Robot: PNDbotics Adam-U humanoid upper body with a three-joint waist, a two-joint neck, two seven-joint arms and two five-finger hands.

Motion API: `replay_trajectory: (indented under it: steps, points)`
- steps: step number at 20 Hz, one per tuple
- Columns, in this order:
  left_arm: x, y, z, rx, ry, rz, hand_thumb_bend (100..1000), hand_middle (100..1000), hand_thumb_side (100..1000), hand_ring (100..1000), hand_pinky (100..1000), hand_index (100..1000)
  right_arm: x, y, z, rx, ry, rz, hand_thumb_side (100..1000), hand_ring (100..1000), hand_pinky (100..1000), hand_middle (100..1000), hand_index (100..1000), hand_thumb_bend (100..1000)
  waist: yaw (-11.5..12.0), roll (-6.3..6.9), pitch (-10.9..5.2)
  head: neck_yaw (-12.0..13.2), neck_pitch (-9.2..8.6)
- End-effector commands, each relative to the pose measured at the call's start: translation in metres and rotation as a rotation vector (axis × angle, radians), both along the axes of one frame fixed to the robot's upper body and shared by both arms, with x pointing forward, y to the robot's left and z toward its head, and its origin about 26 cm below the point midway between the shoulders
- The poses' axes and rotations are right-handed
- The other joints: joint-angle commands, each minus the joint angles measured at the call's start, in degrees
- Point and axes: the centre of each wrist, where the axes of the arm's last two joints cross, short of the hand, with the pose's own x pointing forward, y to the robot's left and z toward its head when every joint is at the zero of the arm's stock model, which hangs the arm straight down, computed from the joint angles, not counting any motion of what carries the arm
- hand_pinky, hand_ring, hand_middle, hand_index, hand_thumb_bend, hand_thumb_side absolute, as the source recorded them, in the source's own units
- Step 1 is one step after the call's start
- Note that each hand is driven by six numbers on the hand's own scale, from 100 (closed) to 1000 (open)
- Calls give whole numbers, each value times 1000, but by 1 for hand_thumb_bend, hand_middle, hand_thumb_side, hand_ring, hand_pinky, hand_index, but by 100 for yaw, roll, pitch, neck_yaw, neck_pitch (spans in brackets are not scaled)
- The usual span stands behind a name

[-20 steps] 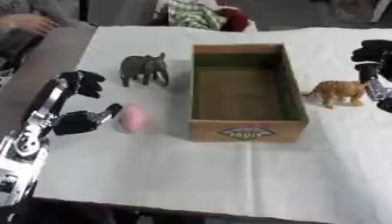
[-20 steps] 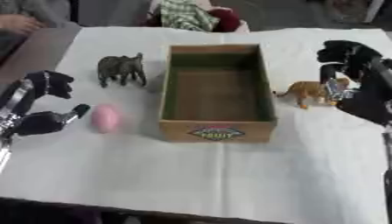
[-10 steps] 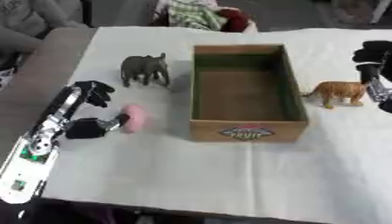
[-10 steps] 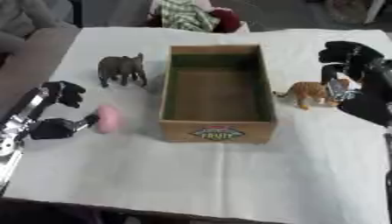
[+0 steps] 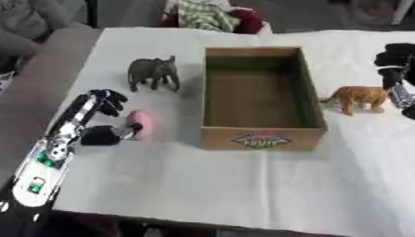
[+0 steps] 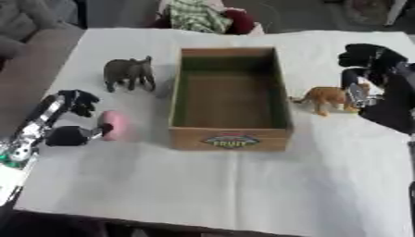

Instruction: Pick up objects on the table and place them in the box.

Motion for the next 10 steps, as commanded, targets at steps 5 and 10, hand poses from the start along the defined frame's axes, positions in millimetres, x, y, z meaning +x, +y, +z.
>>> replay_trajectory:
  steps: [5, 10]
  points:
    - [7, 3, 3, 84, 10, -26, 571, 547, 207, 577, 685, 718, 0, -1, 8, -17, -23, 3, 271, 814, 804, 743, 855, 100, -10, 4, -64, 23, 52]
    - [9, 4, 2, 150, 16, -37, 540, 519, 223, 551, 669, 707, 0, -1, 8, -19, -22, 4, 270, 814, 803, 742, 854, 100, -19, 9, -62, 30, 55]
